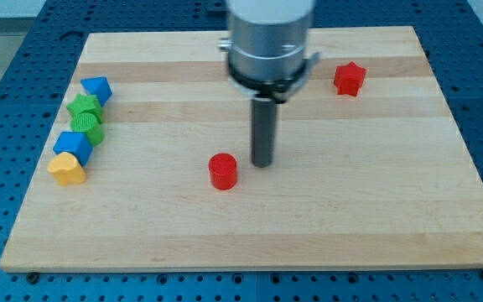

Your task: Move the red circle to the yellow heart

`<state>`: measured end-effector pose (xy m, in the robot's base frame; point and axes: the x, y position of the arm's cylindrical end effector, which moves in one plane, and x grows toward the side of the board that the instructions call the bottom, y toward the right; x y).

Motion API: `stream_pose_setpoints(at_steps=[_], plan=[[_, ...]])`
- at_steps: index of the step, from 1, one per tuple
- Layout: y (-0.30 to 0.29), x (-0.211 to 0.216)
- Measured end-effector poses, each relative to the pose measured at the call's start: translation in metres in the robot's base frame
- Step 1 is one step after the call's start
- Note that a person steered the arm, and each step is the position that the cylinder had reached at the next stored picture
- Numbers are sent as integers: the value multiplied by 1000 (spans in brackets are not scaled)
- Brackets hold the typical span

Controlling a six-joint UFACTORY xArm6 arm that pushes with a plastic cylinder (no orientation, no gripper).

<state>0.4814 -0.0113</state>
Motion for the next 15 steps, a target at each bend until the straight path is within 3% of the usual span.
stream_pose_setpoints(at_steps=[1,2,3,4,5,7,8,10,12,14,15], plan=[[-53,26],[-46,32],[17,28],[33,43],[11,50],[-117,59],[-148,61],[-131,75],[-161,109],[-175,91],[-131,86]])
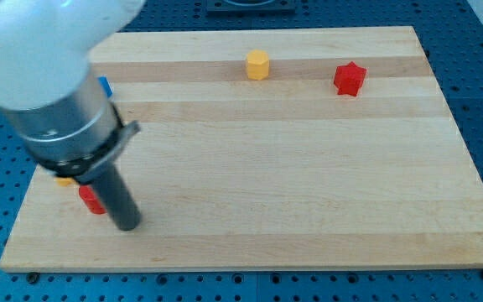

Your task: Move the red circle to the yellow heart

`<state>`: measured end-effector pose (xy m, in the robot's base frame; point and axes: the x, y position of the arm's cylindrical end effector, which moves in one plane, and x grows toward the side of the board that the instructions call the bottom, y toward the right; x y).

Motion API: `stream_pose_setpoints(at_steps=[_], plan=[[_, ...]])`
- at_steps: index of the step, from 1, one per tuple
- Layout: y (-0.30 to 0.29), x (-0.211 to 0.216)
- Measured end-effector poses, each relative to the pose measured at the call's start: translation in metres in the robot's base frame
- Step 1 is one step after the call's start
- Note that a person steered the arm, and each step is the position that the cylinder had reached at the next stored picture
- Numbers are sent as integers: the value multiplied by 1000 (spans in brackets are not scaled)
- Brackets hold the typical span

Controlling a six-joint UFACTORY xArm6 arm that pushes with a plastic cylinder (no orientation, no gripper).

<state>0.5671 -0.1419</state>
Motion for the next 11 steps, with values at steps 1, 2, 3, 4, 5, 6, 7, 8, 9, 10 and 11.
stream_pose_setpoints(at_steps=[1,2,3,4,5,6,7,8,9,10,11], plan=[[8,-9],[-9,-9],[-33,-9],[-54,-9],[-63,-9],[-29,-12],[12,-39],[5,-44],[-19,-43],[-46,-43],[-72,-43]])
